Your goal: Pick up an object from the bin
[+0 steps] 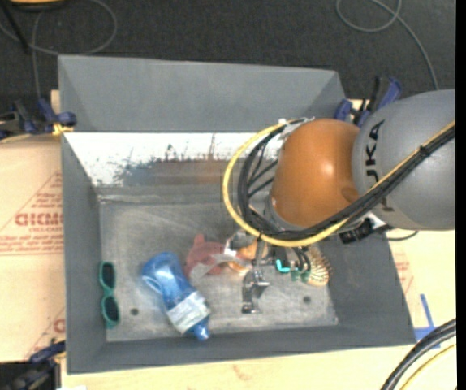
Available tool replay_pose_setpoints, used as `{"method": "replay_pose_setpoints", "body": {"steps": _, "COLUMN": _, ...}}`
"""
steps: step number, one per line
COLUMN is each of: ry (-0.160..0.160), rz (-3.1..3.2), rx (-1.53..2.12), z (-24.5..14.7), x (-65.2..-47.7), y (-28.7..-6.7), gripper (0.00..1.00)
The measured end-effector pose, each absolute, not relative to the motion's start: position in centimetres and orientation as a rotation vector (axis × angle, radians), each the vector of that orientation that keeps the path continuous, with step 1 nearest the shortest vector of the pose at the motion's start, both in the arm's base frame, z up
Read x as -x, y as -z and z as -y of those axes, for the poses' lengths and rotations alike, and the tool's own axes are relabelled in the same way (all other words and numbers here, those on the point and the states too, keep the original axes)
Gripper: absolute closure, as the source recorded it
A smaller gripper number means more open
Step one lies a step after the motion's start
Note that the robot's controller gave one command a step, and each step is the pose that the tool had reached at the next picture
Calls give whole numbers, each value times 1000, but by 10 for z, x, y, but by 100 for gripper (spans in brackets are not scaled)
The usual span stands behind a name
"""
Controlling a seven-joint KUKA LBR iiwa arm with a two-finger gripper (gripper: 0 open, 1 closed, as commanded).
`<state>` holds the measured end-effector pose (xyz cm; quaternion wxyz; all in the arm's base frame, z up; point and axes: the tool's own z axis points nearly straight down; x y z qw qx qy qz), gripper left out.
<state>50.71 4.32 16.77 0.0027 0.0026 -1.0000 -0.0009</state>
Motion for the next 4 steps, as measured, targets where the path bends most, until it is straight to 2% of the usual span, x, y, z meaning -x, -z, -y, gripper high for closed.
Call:
{"method": "replay_pose_setpoints", "body": {"steps": 1, "ry": 4, "rz": 3144, "rx": -6, "z": -43, "x": -509, "y": -172, "gripper": 0}}
{"method": "replay_pose_setpoints", "body": {"steps": 2, "ry": 4, "rz": 3151, "rx": 86, "z": -51, "x": -530, "y": -125, "gripper": 0}}
{"method": "replay_pose_setpoints", "body": {"steps": 3, "ry": 7, "rz": 3148, "rx": 205, "z": -35, "x": -528, "y": -73, "gripper": 100}}
{"method": "replay_pose_setpoints", "body": {"steps": 4, "ry": 7, "rz": 3148, "rx": 206, "z": -35, "x": -528, "y": -73, "gripper": 100}}
